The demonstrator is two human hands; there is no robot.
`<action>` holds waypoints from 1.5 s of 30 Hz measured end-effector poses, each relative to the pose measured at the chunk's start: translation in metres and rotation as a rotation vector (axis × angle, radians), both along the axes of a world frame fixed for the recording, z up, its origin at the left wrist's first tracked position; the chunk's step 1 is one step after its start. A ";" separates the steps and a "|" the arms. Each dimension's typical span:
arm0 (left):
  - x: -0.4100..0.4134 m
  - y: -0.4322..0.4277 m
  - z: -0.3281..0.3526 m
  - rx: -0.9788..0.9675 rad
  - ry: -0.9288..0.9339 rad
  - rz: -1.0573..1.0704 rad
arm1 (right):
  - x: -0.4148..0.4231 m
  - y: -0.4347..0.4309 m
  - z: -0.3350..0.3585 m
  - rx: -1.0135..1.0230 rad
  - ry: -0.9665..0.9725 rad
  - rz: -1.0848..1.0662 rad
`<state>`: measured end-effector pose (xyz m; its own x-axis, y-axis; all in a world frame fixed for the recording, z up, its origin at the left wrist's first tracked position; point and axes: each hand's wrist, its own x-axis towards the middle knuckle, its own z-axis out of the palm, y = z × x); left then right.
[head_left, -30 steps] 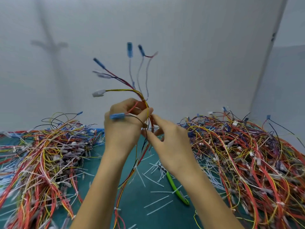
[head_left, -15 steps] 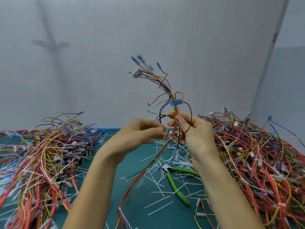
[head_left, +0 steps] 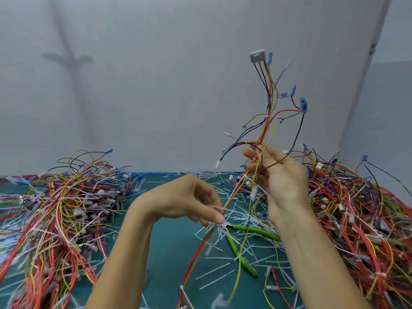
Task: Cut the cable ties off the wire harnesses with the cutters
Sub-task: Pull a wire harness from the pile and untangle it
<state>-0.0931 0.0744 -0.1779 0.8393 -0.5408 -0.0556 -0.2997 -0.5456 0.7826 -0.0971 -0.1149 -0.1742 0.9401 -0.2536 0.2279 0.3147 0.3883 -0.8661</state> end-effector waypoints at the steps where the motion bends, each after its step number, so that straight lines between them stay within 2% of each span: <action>1: 0.002 -0.003 -0.002 0.008 0.009 0.020 | 0.000 0.000 0.000 0.001 -0.001 -0.001; 6: 0.008 -0.005 -0.011 0.023 0.126 0.036 | -0.001 -0.002 0.001 0.001 -0.009 -0.010; 8: 0.009 -0.005 -0.011 -0.012 0.086 0.060 | -0.001 -0.003 0.002 0.020 -0.021 -0.011; 12: 0.013 -0.007 -0.012 -0.146 -0.135 0.288 | -0.001 -0.008 0.005 0.053 -0.076 -0.025; 14: 0.015 -0.005 -0.011 -0.214 -0.124 0.298 | -0.002 -0.009 0.006 0.078 -0.101 -0.030; 16: 0.014 0.000 -0.012 -0.118 0.020 0.193 | -0.002 -0.008 0.007 0.109 -0.123 -0.025; 19: 0.012 0.000 -0.019 0.182 0.142 0.091 | -0.002 -0.007 0.007 0.133 -0.142 -0.014; 22: 0.017 0.003 -0.026 0.197 0.253 0.146 | -0.002 -0.006 0.007 0.134 -0.149 -0.003; 26: 0.021 0.026 -0.027 0.230 0.252 0.248 | -0.001 -0.008 0.006 0.157 -0.146 -0.007; 28: 0.022 0.034 -0.027 0.101 0.190 0.354 | 0.000 -0.007 0.006 0.161 -0.140 0.000; 32: 0.028 0.037 -0.025 -0.275 -0.015 0.635 | 0.000 -0.005 0.006 0.165 -0.134 0.019; 34: 0.029 0.035 -0.023 -0.393 -0.064 0.706 | 0.000 -0.004 0.005 0.163 -0.135 0.025; 45: 0.014 0.024 -0.007 -0.764 0.123 0.624 | 0.003 -0.004 0.001 0.166 -0.133 0.036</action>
<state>-0.0788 0.0983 -0.1848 0.9974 0.0694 0.0180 -0.0240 0.0861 0.9960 -0.0943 -0.1186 -0.1732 0.9139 -0.2645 0.3079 0.4048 0.5357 -0.7410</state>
